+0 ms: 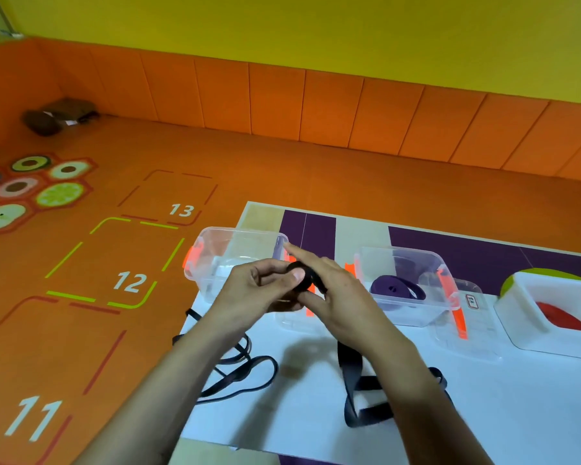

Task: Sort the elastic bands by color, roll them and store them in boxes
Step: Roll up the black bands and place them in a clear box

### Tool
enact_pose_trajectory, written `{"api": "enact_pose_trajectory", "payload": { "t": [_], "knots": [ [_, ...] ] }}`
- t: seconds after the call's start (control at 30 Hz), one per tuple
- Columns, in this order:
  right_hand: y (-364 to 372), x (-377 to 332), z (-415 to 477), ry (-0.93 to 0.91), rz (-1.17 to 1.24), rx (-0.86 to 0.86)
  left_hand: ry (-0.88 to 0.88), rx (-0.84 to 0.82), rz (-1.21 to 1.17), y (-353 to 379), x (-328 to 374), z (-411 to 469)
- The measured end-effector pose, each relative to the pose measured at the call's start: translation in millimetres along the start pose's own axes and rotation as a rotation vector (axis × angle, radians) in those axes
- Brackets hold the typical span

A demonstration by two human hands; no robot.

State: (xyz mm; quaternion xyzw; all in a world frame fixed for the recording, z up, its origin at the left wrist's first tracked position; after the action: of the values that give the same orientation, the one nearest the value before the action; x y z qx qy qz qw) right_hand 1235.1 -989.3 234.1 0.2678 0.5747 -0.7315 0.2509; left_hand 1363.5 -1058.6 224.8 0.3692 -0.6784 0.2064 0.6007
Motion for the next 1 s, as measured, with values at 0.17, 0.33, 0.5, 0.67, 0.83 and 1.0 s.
{"api": "enact_pose_trajectory", "payload": {
  "t": [0.17, 0.33, 0.5, 0.67, 0.83, 1.0],
  "knots": [
    [2, -13, -1, -0.069, -0.167, -0.135, 0.018, -0.209, 0.357, -7, 7, 4],
    [-5, -1, 1, 0.072, -0.060, 0.173, 0.210, 0.083, 0.141, 9, 7, 2],
    [15, 7, -5, 0.161, -0.016, 0.205, 0.156, 0.232, 0.099, 20, -10, -1],
    [10, 10, -11, 0.051, -0.043, -0.043, 0.077, 0.036, 0.219, 2, -12, 4],
    [4, 3, -9, 0.023, -0.115, -0.043, 0.184, -0.042, 0.367, -2, 6, 6],
    [-8, 7, -8, 0.090, -0.018, 0.232, 0.309, 0.187, 0.166, 2, 11, 0]
  ]
}}
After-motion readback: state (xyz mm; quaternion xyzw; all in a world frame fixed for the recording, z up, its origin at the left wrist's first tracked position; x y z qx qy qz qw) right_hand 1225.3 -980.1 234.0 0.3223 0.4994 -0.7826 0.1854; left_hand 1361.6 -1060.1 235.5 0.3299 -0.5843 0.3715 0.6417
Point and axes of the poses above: each hand's wrist, its own z-axis towards the middle knuckle, its own y-axis out of the palm, x = y × z, the point moved 6 cm from there along z, towards the middle knuckle, and after that the axes turned 3 degrees about -y, right-handed, at the moved point
